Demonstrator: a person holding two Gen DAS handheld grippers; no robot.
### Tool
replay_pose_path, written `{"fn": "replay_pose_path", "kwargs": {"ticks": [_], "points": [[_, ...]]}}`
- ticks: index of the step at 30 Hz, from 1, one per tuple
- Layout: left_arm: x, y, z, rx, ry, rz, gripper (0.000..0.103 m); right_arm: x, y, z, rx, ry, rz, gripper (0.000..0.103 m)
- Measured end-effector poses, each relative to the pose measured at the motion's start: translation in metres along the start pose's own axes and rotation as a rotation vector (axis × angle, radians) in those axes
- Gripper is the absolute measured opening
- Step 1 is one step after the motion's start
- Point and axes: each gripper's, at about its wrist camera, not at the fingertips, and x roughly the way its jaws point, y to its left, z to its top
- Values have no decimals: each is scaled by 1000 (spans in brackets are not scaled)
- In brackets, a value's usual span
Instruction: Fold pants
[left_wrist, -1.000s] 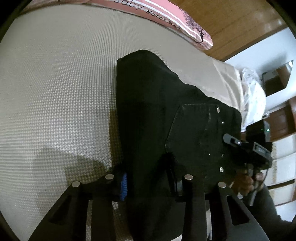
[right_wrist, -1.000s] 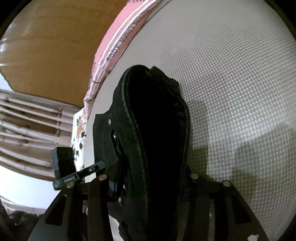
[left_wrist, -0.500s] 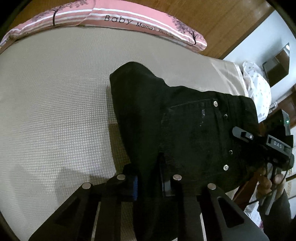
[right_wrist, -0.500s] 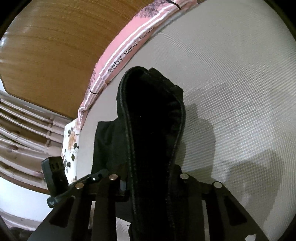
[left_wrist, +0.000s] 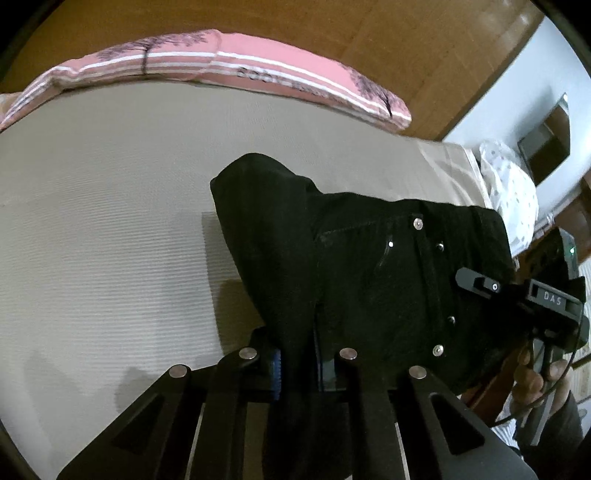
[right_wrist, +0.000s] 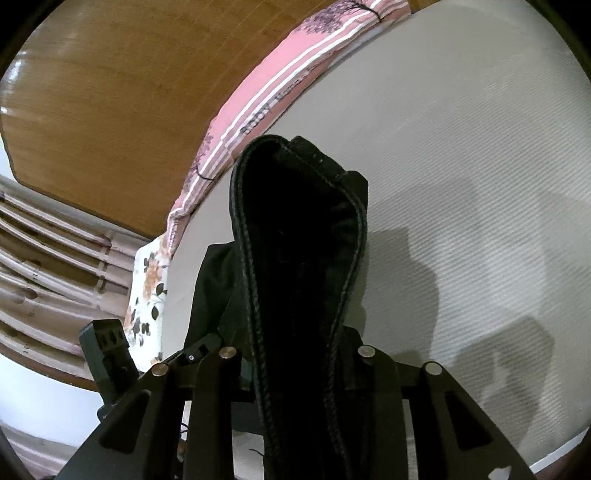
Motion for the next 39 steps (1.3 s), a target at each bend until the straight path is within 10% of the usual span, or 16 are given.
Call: {"fn": "replay_pose_path", "kwargs": {"ticks": [15, 39], "points": [[-41, 67, 16, -96, -86, 65, 12, 74, 60, 8, -46, 83, 73, 26], [-8, 122, 139, -86, -120, 184, 12, 179, 97, 118, -88, 149, 135, 26]]}}
